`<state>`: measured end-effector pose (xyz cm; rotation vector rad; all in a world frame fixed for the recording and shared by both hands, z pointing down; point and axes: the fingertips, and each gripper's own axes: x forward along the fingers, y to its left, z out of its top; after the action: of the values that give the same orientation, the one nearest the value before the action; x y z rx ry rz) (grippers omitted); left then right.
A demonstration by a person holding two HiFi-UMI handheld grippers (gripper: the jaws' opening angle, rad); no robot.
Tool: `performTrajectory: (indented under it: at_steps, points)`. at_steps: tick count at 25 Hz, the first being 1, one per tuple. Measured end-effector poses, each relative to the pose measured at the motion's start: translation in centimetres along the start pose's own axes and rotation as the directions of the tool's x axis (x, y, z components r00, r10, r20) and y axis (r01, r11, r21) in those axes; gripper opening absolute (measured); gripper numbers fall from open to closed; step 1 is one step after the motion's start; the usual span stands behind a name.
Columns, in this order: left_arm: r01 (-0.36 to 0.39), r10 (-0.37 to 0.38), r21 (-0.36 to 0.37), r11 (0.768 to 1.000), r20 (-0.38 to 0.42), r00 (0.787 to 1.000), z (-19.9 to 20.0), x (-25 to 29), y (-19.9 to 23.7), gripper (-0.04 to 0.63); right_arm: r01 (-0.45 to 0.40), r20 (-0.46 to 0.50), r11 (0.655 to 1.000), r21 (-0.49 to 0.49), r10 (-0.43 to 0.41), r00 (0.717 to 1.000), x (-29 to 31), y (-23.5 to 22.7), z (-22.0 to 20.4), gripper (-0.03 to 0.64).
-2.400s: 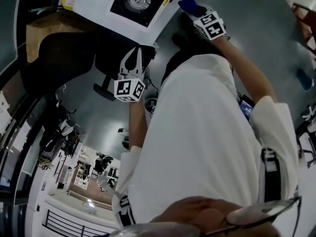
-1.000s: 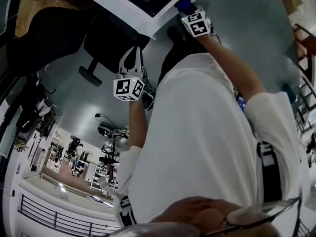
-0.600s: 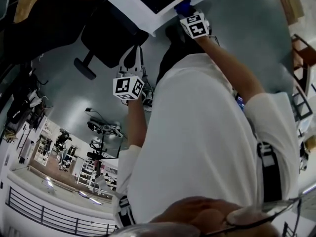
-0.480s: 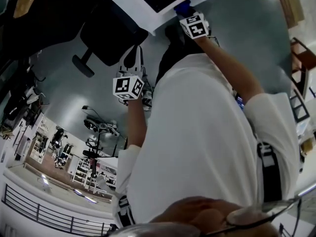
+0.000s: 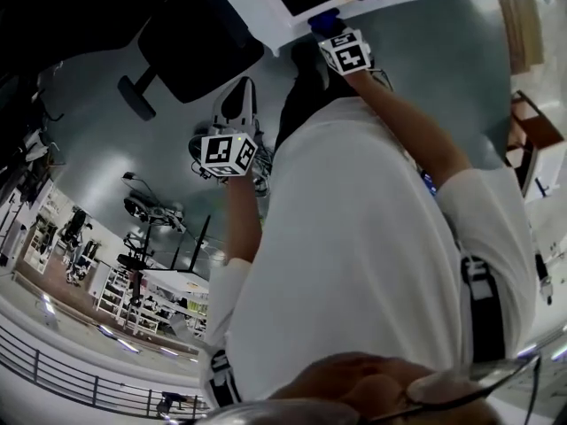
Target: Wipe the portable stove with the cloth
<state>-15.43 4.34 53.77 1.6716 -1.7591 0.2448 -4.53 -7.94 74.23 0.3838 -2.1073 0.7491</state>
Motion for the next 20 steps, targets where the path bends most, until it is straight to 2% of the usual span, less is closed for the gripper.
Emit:
performTrajectory:
  at_steps: [11, 20]
  points:
    - [-0.080, 0.082, -0.065, 0.995, 0.033, 0.996, -1.8, -1.7, 0.8, 0.037, -0.119, -0.071, 0.990, -0.077, 0.114, 0.991, 1.7, 4.4, -0.5, 0.155]
    - [-0.142, 0.149, -0.101, 0.985, 0.074, 0.986, -1.5, -2.2, 1.0, 0.037, -0.269, -0.158, 0.948, -0.169, 0.243, 0.957, 2.2, 8.2, -0.7, 0.155]
